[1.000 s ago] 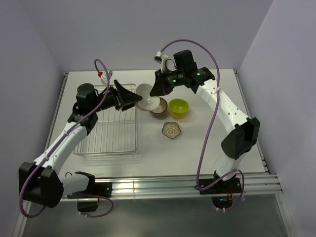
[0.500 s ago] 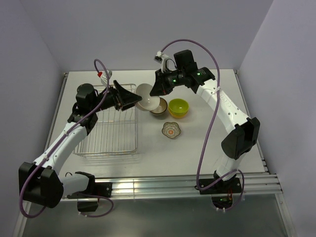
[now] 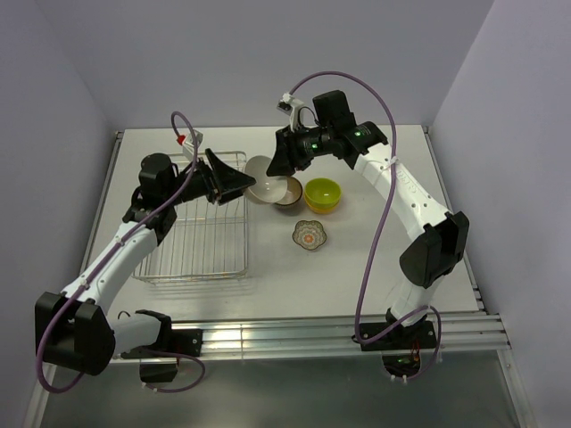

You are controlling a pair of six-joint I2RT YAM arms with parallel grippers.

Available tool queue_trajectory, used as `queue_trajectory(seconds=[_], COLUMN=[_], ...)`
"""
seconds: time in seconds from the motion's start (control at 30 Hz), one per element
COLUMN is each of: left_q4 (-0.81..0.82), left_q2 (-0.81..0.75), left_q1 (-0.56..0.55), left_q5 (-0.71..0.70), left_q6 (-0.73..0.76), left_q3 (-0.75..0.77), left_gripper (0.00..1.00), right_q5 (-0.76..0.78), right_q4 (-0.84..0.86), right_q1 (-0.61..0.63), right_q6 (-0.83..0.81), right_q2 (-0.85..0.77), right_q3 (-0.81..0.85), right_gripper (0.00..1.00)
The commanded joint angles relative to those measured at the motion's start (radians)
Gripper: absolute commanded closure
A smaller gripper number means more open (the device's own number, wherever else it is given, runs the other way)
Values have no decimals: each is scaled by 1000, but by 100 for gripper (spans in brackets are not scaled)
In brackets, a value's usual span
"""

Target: Load the bowls into the dish rack

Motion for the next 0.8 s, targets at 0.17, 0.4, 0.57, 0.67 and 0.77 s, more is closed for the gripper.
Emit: queue_trajectory(seconds=[0.17, 0.4, 0.57, 0.67, 0.77], left_q4=[39, -33, -197, -376, -527], left_q2=[-20, -14, -26, -31, -40], left_q1=[40, 86, 156, 195, 265], left_q5=[-16, 0, 3, -7, 9], left_q6=[-3, 44, 196, 326, 454], left_q3=[-4, 1, 44, 87, 120], left_gripper=[100, 100, 100, 100, 100], right_q5=[-10, 28, 47, 50, 63], right_q4=[37, 37, 31, 27, 26], right_q1=[8, 8, 5, 2, 2], right_q6=[8, 8, 7, 4, 4], right_q2=[-7, -22, -30, -35, -39], right_q3=[42, 48, 51, 44, 36], right_gripper=[38, 18, 16, 16, 15])
